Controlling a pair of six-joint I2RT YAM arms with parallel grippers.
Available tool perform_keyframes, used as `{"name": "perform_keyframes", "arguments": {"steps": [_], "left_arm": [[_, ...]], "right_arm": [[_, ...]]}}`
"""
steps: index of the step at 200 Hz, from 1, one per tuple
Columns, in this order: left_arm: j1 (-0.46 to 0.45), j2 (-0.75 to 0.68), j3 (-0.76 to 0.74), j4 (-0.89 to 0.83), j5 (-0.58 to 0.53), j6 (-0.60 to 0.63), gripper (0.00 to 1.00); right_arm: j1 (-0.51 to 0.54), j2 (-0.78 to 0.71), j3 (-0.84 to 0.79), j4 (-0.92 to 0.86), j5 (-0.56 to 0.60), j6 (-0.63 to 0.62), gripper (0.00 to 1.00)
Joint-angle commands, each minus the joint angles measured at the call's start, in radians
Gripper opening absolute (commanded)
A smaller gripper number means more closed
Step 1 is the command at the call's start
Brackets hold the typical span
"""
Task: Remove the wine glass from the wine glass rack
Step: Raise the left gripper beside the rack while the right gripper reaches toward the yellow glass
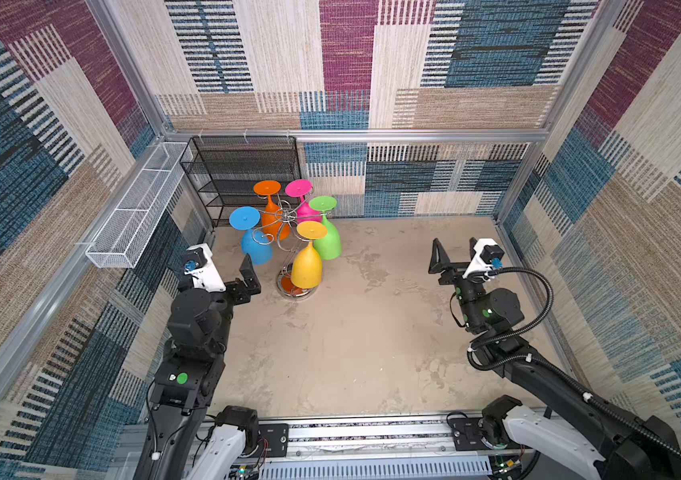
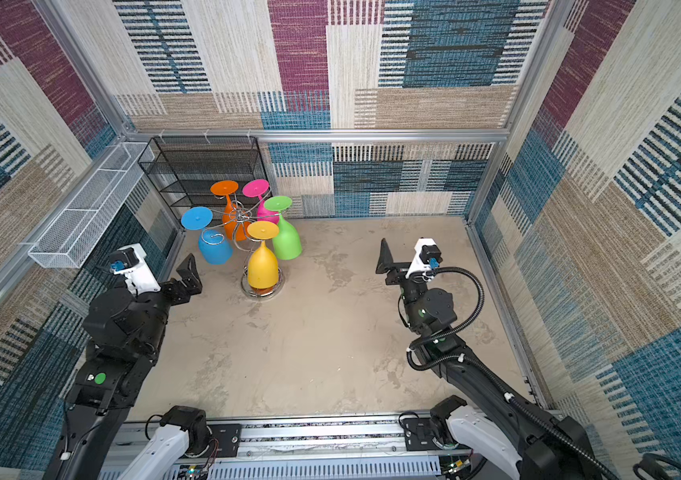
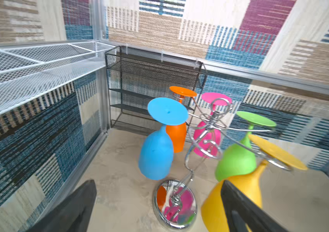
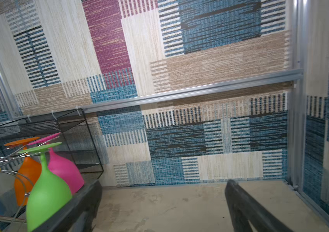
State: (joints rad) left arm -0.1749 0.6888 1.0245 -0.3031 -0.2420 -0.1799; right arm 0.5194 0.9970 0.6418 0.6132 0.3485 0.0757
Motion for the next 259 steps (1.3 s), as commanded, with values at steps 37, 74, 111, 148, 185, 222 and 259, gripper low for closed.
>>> {"name": "perform_keyframes", "arguments": {"steps": [37,74,111,148,185,222,259], "left_arm": [[-0.001,0.299,0.395,-0.176,0.4,0.085,0.96],[0.0,0.418,0.487,-0.192,0.69,0.165,0.96],[0.0,0.425,0.428,-0.141,0.797,0.241,0.96],[0.006,0.404,0.326,-0.058,0.848,0.196,0.96],[0.007,0.377,0.267,-0.014,0.836,0.191,0.96],[0.006,0.344,0.222,0.009,0.831,0.2,0.96],[0.006,0.323,0.195,0.022,0.787,0.216,0.96]], "right_arm": [[0.1,0.224,0.398,-0.379,-0.293,0.305,0.99],[0.105,0.328,0.574,-0.528,-0.467,0.534,0.98],[0.105,0.395,0.72,-0.632,-0.593,0.664,0.97],[0.105,0.453,0.785,-0.661,-0.687,0.813,0.94],[0.105,0.504,0.807,-0.649,-0.738,0.939,0.87],[0.105,0.567,0.803,-0.577,-0.823,1.069,0.79],[0.11,0.613,0.822,-0.568,-0.857,1.125,0.75]]}}
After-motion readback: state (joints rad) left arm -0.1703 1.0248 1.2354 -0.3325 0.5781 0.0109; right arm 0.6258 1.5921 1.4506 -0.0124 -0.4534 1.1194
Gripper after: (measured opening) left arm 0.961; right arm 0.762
